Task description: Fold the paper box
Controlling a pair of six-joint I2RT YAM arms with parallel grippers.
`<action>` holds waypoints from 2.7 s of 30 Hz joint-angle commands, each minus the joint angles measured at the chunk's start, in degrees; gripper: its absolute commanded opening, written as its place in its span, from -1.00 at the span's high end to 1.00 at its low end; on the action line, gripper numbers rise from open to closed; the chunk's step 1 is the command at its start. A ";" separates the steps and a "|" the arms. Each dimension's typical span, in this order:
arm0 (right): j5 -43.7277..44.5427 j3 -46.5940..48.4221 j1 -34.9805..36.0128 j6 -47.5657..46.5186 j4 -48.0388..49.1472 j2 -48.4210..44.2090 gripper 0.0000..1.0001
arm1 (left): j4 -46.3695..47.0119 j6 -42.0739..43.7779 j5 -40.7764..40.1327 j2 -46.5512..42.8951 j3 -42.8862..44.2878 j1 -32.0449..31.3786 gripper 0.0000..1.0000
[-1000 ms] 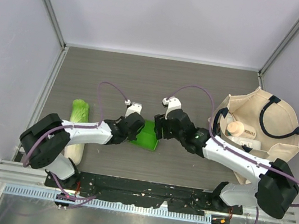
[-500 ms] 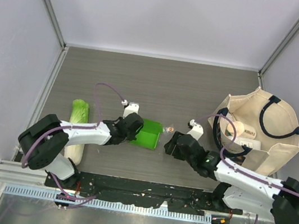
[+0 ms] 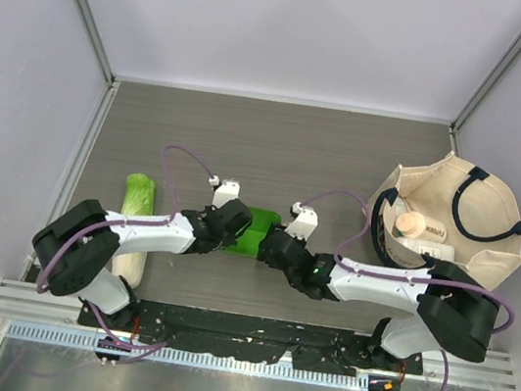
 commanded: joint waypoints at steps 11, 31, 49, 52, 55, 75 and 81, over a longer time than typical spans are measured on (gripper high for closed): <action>12.04 10.70 2.48 1.51 -4.19 13.31 0.43 | -9.03 -3.82 -5.97 3.82 1.74 -2.27 1.00; 11.52 12.21 5.29 3.54 -1.30 14.55 0.99 | -15.74 -10.60 -17.41 13.25 6.15 -9.74 1.00; 12.05 11.59 5.12 -3.32 0.47 13.84 0.79 | -18.70 -8.23 -8.62 -10.67 2.62 -6.85 -0.41; 11.53 11.76 5.03 -4.02 0.56 13.84 0.78 | -19.58 -7.43 -7.56 -13.75 1.39 -5.44 -0.45; 11.26 11.76 5.12 -4.20 0.55 13.76 0.77 | -19.93 -7.08 -4.67 -15.50 0.69 -5.17 -0.39; 9.41 11.32 4.85 -5.87 3.01 13.84 0.80 | -2.00 -9.72 14.86 -27.73 -12.85 7.74 0.08; 9.24 11.59 4.85 -6.13 3.10 13.93 0.83 | -2.36 -9.36 13.98 -25.98 -12.32 8.80 0.27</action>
